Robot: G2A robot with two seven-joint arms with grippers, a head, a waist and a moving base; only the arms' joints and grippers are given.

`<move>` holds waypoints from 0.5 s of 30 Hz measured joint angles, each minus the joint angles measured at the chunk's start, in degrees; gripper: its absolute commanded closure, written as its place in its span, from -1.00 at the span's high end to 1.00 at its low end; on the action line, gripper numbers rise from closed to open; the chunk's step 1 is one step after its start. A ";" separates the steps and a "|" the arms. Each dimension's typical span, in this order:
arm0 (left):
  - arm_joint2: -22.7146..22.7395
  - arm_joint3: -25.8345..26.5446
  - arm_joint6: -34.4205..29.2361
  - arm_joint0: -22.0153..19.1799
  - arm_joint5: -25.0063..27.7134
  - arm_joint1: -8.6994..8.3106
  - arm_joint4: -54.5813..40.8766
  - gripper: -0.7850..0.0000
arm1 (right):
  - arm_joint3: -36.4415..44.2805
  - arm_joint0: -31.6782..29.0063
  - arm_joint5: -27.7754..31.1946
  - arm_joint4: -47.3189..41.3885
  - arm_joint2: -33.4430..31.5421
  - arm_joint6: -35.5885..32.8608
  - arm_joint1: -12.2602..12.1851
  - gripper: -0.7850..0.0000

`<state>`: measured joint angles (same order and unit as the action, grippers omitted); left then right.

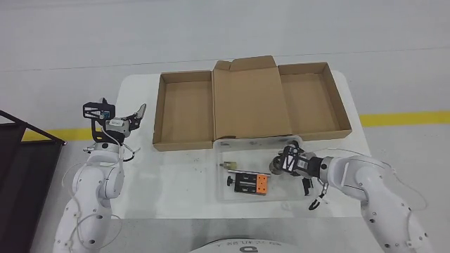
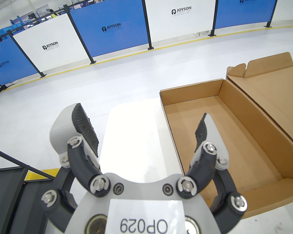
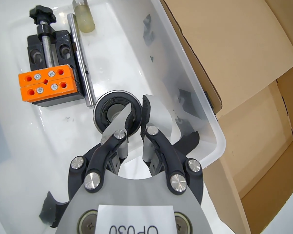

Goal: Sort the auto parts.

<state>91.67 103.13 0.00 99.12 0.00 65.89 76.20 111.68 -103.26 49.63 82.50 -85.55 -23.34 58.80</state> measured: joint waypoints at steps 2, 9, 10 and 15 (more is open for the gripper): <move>0.00 0.00 0.00 0.00 0.00 0.00 0.00 1.00 | 0.06 -0.34 1.00 -1.40 -0.89 1.23 -0.16 -1.00; 0.00 0.00 0.00 0.00 0.00 0.00 0.00 1.00 | 0.08 -1.00 4.20 -6.45 -3.95 5.15 -0.74 -1.00; 0.00 0.00 0.00 0.00 0.00 0.00 0.00 1.00 | 0.00 -0.90 4.61 -7.12 -4.21 5.61 -0.80 -1.00; 0.00 0.00 0.00 0.00 0.00 0.00 0.00 1.00 | -2.25 0.28 6.69 -13.30 -5.43 8.51 -1.06 -1.00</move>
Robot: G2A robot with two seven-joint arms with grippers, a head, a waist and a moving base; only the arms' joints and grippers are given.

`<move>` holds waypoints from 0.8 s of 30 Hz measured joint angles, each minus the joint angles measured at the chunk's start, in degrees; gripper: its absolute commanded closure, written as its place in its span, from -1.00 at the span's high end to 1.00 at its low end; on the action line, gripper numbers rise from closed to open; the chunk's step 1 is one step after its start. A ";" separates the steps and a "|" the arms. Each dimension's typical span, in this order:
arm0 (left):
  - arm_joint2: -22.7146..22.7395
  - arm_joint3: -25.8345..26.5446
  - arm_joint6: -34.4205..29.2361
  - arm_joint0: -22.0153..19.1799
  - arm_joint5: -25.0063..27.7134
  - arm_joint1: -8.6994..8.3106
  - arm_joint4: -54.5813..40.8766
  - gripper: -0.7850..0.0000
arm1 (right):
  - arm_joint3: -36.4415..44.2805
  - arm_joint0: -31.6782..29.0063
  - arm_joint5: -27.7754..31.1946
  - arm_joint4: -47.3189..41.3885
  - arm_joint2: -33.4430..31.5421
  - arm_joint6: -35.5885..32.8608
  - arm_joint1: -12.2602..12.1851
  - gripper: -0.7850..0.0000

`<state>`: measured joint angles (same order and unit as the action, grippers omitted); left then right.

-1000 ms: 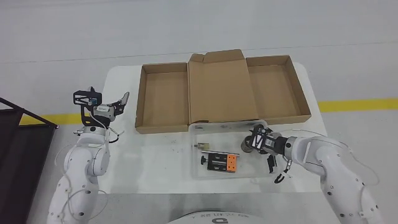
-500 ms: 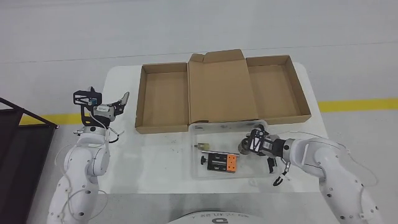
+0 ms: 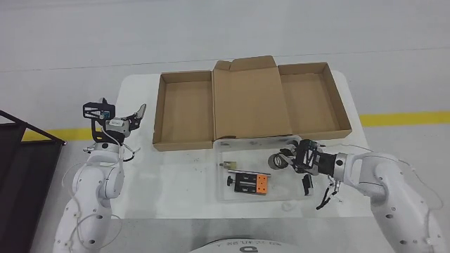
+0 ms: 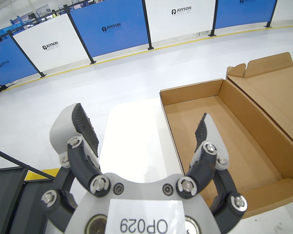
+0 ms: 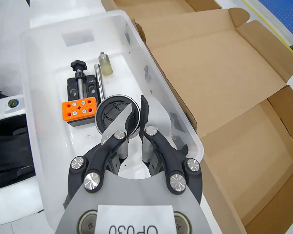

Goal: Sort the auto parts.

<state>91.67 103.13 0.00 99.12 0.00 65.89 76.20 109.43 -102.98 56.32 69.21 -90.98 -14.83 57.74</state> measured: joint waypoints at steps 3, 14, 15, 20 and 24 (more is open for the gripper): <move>0.00 0.00 0.00 0.00 0.00 0.00 0.00 1.00 | -1.37 0.99 1.69 -5.50 -1.06 2.30 -0.30 -1.00; 0.00 0.00 0.00 0.00 0.00 0.00 0.00 1.00 | -1.64 1.59 0.05 -15.55 -7.17 4.96 -2.09 -1.00; 0.00 0.00 0.00 0.00 0.00 0.00 0.00 1.00 | -1.75 2.02 -2.06 -16.03 -8.08 5.06 -2.08 -1.00; 0.00 0.00 0.00 0.00 0.00 0.00 0.00 1.00 | -7.06 7.36 -7.20 -22.94 -9.20 2.36 -2.32 -1.00; 0.00 0.00 0.00 0.00 0.00 0.00 0.00 1.00 | -14.15 15.64 -13.39 -28.06 -6.07 -4.74 -2.45 -1.00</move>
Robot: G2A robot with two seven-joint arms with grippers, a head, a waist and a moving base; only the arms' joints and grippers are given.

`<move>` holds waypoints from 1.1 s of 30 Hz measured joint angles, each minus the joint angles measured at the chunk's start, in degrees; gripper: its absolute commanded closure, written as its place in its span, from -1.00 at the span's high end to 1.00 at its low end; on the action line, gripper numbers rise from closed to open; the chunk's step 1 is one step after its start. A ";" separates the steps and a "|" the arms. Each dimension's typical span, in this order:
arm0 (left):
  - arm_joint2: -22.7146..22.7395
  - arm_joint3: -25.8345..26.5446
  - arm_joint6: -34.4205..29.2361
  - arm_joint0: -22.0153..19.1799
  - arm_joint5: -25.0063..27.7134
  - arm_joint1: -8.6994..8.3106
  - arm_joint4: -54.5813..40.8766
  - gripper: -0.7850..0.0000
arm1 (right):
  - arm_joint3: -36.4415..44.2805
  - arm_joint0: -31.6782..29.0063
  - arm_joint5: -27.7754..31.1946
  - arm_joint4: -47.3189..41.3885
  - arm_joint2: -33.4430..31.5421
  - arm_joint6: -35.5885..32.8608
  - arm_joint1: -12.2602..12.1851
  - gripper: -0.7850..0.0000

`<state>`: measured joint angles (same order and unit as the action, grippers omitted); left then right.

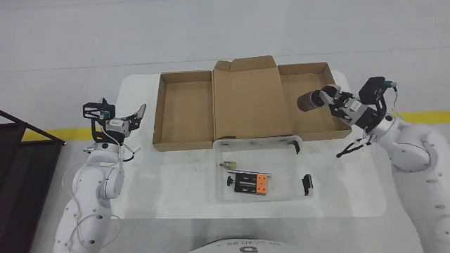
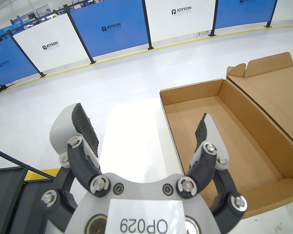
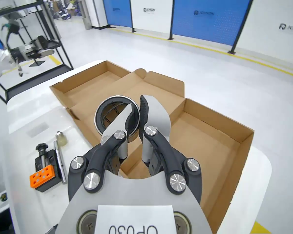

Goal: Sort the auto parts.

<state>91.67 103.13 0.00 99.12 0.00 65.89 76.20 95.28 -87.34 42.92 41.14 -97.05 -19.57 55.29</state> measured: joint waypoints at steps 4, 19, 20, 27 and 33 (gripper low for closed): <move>0.00 0.00 0.00 0.00 0.00 0.00 0.00 1.00 | -7.72 7.81 -4.30 -0.78 5.80 -5.13 0.44 -1.00; 0.00 0.00 0.00 0.00 0.00 0.00 0.00 1.00 | -40.51 29.27 -11.51 5.59 25.38 -1.93 4.67 -1.00; 0.00 0.00 0.00 0.00 0.00 0.00 0.00 1.00 | -41.29 29.68 -11.49 5.74 25.76 -1.68 4.81 -0.91; 0.00 0.00 0.00 0.00 0.00 0.00 0.00 1.00 | -43.92 31.14 -9.58 5.38 26.26 0.55 5.12 1.00; 0.00 0.00 0.00 0.00 0.00 0.00 0.00 1.00 | -39.77 28.45 -9.56 5.94 23.00 2.00 3.99 1.00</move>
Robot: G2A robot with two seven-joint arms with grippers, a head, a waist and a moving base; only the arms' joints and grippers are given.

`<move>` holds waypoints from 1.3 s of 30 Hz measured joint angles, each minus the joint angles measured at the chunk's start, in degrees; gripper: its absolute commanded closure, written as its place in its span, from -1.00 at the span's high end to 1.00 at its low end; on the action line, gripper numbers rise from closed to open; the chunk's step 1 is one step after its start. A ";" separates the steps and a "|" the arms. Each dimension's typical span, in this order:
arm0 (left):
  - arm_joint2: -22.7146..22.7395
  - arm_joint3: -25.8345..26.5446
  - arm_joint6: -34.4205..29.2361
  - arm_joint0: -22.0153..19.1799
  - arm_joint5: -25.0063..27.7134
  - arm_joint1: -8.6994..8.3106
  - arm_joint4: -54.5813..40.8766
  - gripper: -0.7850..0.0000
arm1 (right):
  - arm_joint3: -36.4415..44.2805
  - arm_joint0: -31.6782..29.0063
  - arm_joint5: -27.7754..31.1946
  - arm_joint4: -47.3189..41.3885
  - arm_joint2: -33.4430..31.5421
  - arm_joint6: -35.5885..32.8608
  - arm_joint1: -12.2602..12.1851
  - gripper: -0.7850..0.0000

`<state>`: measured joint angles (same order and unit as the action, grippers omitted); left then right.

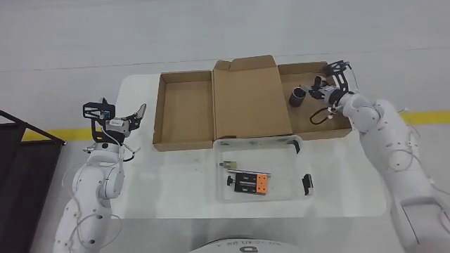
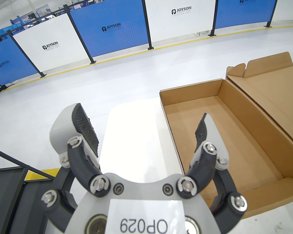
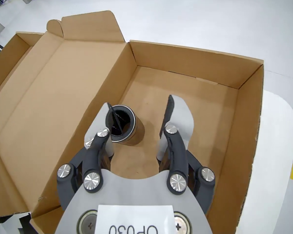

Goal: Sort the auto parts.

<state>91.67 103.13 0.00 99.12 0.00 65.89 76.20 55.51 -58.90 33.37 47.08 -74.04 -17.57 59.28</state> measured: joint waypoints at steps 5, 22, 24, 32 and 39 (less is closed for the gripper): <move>0.00 0.00 0.00 0.00 0.00 0.00 0.00 1.00 | 7.47 -6.39 9.82 -4.85 -5.07 3.69 -1.47 1.00; 0.00 0.00 0.00 0.00 0.00 0.00 0.00 1.00 | 31.24 -27.43 24.56 8.58 -15.35 18.31 -3.91 1.00; 0.00 0.00 0.00 0.00 0.00 0.00 0.00 1.00 | 31.17 -27.33 24.56 8.47 -15.30 18.18 -3.90 1.00; 0.00 0.00 0.00 0.00 0.00 0.00 0.00 1.00 | 31.17 -27.33 24.56 8.46 -15.30 18.18 -3.90 1.00; -2.65 5.05 3.09 1.37 0.42 -0.26 10.20 1.00 | 31.17 -27.33 24.57 8.46 -15.30 18.18 -3.90 1.00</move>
<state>89.02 108.18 3.09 100.49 0.42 65.63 86.40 86.68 -86.23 57.93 55.55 -89.34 0.61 55.38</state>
